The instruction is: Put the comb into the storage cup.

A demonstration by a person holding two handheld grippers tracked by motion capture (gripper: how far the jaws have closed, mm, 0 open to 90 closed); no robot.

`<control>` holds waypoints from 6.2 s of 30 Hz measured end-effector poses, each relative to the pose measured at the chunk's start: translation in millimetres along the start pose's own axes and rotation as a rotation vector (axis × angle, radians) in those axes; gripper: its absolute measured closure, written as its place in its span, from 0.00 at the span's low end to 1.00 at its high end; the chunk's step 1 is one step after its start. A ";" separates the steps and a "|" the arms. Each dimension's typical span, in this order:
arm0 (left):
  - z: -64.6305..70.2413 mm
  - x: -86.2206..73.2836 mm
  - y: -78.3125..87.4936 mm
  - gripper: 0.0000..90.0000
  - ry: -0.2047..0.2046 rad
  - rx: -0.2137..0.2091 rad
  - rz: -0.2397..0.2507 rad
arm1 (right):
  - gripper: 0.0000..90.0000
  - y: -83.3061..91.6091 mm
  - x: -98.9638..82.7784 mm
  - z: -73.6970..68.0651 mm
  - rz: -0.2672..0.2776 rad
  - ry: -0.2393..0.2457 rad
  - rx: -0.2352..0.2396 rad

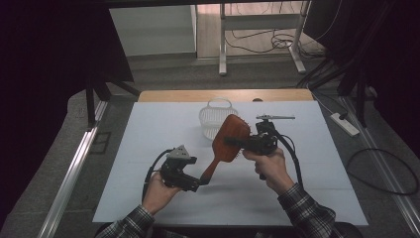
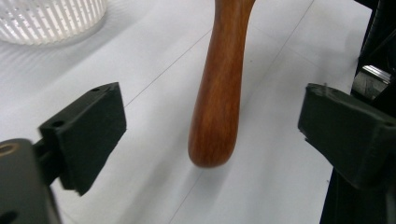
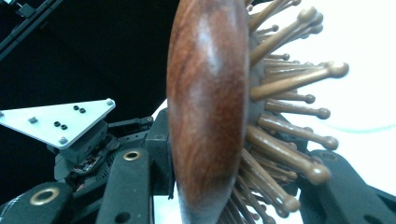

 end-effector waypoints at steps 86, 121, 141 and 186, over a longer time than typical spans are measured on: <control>-11.9 -92.6 102.8 0.00 0.137 0.195 0.050 | 0.59 -2.1 83.9 24.2 0.146 -0.005 -0.093; -10.5 -97.5 109.2 0.00 0.149 0.211 0.032 | 0.59 -7.8 128.7 37.1 0.212 -0.016 -0.159; -11.0 -97.8 108.6 0.00 0.155 0.202 0.031 | 0.59 -21.1 148.1 51.9 0.245 -0.031 -0.215; -12.5 -98.6 110.2 0.00 0.174 0.192 0.044 | 0.59 -65.1 105.6 69.3 0.184 0.024 -0.318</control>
Point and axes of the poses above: each handheld gripper's, and its own axes: y roughly backward along the jaws, x roughly out of its top, z roughly to its right, the point moved 6 cm from there along -y, roughly forward along the jaws, and after that the axes turned 4 degrees about -y, right-handed, at the moved point
